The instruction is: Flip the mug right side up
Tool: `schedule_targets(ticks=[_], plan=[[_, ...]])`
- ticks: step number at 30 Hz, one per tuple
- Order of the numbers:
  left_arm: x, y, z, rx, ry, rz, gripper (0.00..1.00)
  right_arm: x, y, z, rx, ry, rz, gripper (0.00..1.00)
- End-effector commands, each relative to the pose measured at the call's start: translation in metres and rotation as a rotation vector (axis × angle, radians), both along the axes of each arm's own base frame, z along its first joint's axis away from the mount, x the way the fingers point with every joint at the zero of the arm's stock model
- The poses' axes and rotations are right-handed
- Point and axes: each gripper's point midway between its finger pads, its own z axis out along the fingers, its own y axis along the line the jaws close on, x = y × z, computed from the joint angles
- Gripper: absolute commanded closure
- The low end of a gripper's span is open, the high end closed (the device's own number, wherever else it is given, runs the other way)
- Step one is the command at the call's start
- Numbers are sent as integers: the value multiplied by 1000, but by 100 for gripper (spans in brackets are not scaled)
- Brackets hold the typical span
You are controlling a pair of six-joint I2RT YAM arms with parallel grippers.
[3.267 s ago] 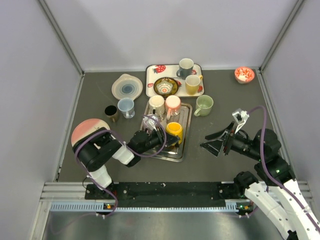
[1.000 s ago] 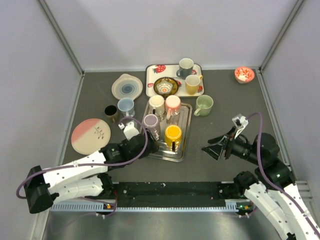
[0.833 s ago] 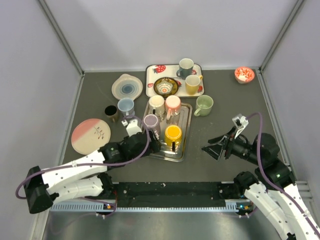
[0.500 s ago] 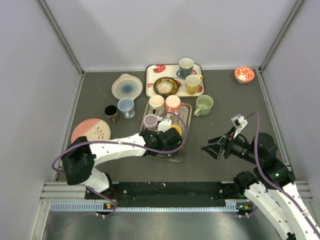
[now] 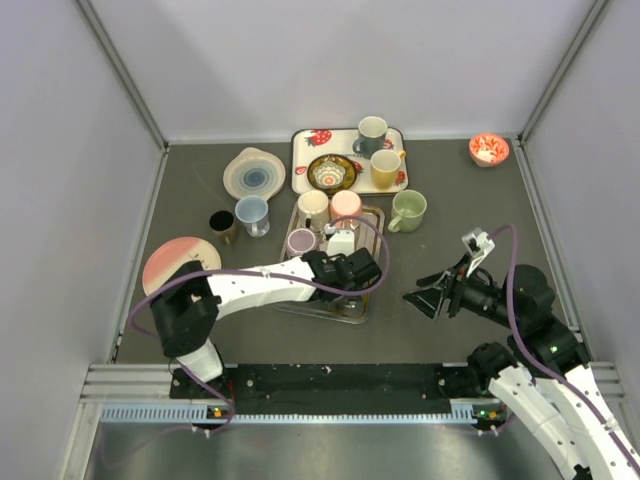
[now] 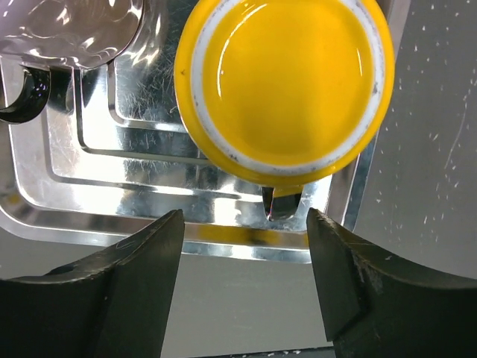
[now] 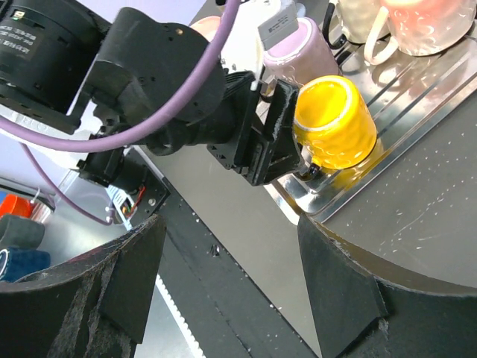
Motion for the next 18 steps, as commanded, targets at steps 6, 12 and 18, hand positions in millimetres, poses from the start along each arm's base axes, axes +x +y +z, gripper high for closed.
schedule_targets(ticks=[6, 12, 18], plan=[[26, -10, 2, -40, -19, 111, 37, 2, -1, 4, -1, -36, -5, 28], [34, -12, 2, -43, -20, 130, 45, 2, -1, 4, -1, -40, -2, 28], [33, -11, -7, -27, 1, 132, 56, 2, -1, 2, -2, -38, -2, 28]])
